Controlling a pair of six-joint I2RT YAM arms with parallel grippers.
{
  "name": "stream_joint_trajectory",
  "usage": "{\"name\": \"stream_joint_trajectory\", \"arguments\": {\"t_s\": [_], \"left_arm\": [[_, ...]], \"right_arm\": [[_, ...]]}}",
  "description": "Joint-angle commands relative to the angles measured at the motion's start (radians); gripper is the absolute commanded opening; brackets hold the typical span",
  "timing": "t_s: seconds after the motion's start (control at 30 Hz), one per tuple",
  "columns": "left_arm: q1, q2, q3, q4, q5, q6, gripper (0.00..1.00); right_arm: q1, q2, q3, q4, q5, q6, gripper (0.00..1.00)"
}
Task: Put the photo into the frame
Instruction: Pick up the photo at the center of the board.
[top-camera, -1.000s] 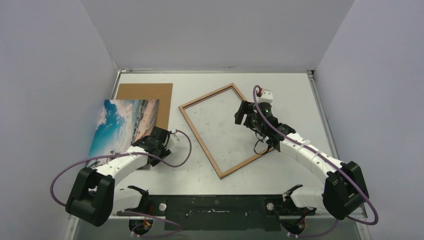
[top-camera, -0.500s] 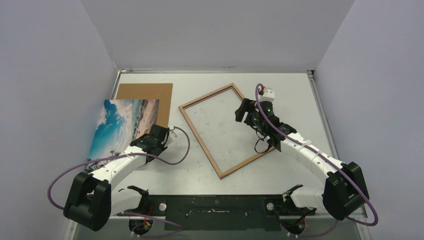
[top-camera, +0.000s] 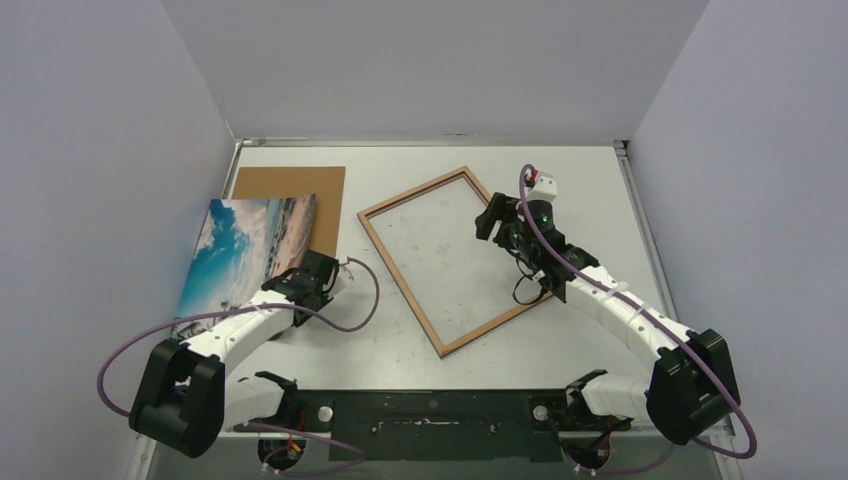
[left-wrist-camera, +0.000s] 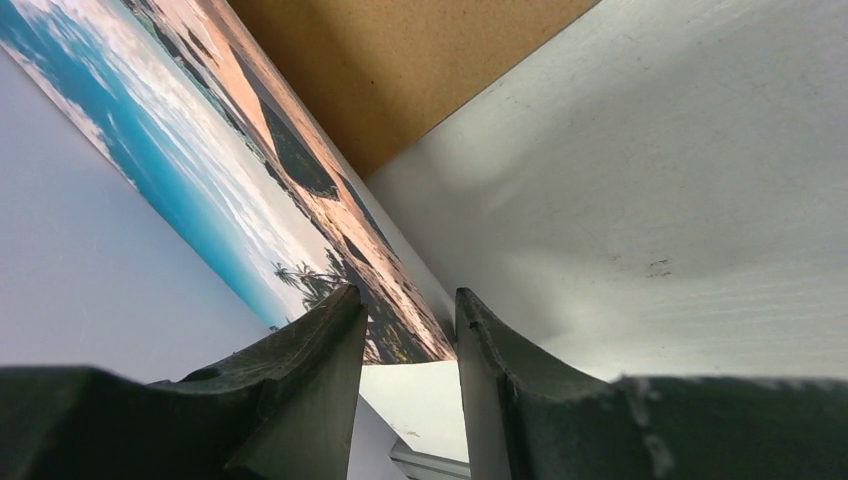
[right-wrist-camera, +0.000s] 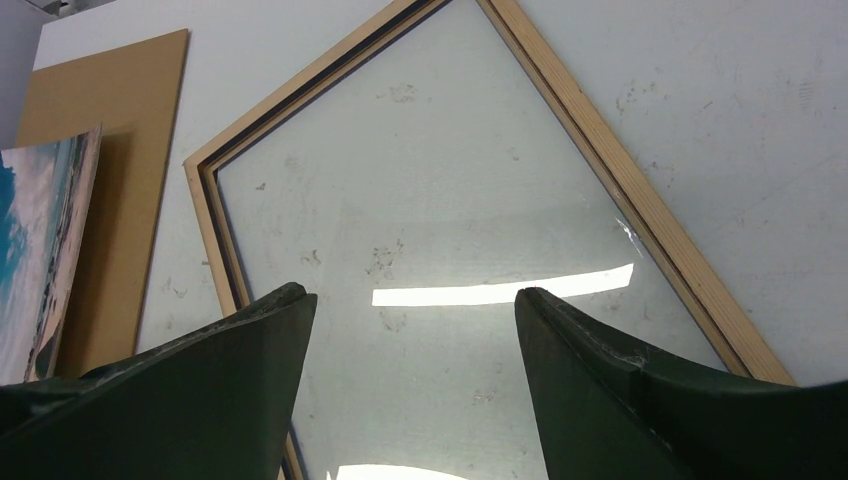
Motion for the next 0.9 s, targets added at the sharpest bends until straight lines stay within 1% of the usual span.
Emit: {"name": "stream_joint_trajectory", "arguments": {"t_s": [0.0,0.1,0.23,0.33,0.4,0.47,0.5,0.6,0.7,0.83,0.87], "left_arm": [[0.012,-0.012,0.003,-0.023,0.014,-0.019,0.35],[0.014,-0.011,-0.014,-0.007,0.002,-0.019,0.26],[0.014,-0.004,-0.005,-0.005,-0.011,-0.015,0.19],[0.016,0.013,0.013,-0.024,-0.01,-0.02,0.09],[0.017,0.023,0.021,-0.035,0.003,-0.027,0.07],[0.019,0.026,0.031,-0.048,0.018,-0.036,0.0],[0.018,0.026,0.042,-0.063,0.025,-0.04,0.0],[0.019,0.008,0.123,-0.133,0.05,-0.033,0.0],[0.017,-0.035,0.275,-0.228,0.074,-0.002,0.0],[0.011,-0.108,0.48,-0.348,0.089,0.074,0.0],[0.01,-0.128,0.523,-0.373,0.087,0.099,0.0]], "right_arm": [[-0.01,-0.035,0.015,0.046,-0.006,0.009,0.74],[-0.015,-0.039,0.014,0.046,-0.007,0.011,0.74],[-0.018,-0.041,0.013,0.066,-0.011,0.017,0.74],[-0.018,-0.042,0.011,0.084,-0.015,0.022,0.74],[-0.018,-0.045,0.011,0.09,-0.017,0.023,0.74],[-0.019,-0.045,0.014,0.097,-0.021,0.022,0.74],[-0.02,-0.044,0.016,0.102,-0.029,0.018,0.74],[-0.02,-0.042,0.02,0.131,-0.057,-0.012,0.73],[-0.021,-0.037,0.035,0.169,-0.093,-0.077,0.73],[-0.039,-0.027,0.08,0.2,-0.213,-0.205,0.73],[-0.047,-0.028,0.09,0.21,-0.247,-0.258,0.74]]}}
